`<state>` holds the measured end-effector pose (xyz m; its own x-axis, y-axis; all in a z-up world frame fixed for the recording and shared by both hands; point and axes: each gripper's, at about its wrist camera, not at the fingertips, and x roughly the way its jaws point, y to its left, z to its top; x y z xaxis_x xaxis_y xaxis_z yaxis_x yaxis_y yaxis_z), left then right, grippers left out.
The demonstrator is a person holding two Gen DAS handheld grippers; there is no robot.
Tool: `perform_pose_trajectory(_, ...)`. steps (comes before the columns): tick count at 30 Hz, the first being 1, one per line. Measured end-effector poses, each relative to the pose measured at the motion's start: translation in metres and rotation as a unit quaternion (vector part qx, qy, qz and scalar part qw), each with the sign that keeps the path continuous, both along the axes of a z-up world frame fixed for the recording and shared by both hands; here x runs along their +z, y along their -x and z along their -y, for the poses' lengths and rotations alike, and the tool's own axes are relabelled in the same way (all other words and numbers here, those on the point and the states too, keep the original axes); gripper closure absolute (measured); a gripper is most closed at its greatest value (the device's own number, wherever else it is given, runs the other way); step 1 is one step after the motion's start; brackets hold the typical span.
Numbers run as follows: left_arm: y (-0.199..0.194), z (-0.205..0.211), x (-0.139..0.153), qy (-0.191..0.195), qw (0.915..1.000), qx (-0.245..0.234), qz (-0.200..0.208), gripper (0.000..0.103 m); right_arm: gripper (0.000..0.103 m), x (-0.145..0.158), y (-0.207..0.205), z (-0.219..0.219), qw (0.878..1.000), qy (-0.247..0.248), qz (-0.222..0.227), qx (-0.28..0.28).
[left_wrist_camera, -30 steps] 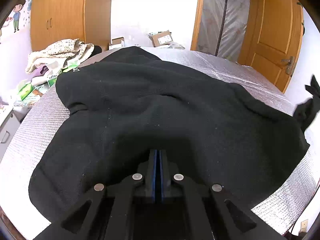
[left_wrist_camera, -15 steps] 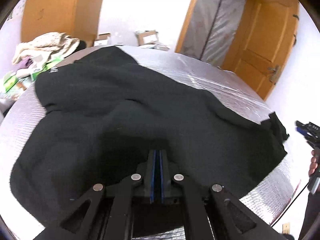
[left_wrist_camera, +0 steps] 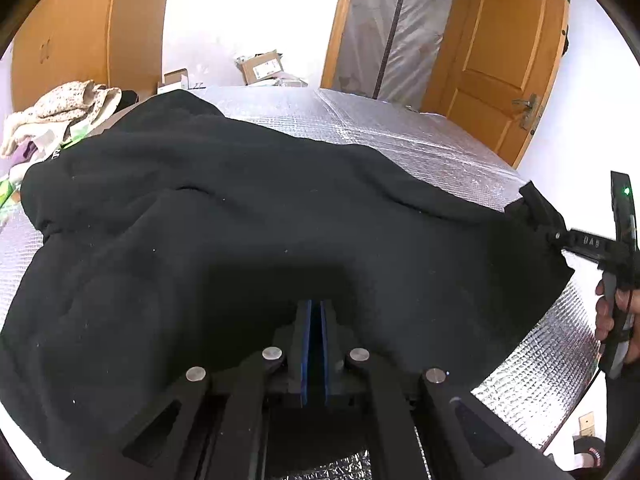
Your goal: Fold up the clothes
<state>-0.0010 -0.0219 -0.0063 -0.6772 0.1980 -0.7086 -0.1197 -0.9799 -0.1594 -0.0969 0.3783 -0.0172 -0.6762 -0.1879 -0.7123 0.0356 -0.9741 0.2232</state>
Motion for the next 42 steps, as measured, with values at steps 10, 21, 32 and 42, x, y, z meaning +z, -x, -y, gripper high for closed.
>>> perform_pose_trajectory(10, 0.002, 0.002, 0.000, -0.002, 1.0000, 0.000, -0.002, 0.099, 0.095, 0.022, -0.052, -0.066, 0.984, 0.090, -0.054, -0.144)
perform_pose_trajectory(21, 0.001, 0.003, 0.000, -0.002, 1.0000, 0.001, -0.003, 0.099, 0.091, -0.006, -0.097, -0.093, 0.968, 0.149, 0.024, -0.200)
perform_pose_trajectory(32, -0.001, 0.005, 0.000, -0.004, 1.0000, 0.003, -0.005, 0.099, 0.065, 0.035, -0.075, -0.103, 0.973, 0.040, -0.041, -0.224)
perform_pose_trajectory(42, 0.000, 0.003, 0.001, -0.002, 1.0000, 0.004, -0.006, 0.099, 0.100, 0.034, -0.026, -0.122, 0.978, 0.040, -0.039, -0.199)
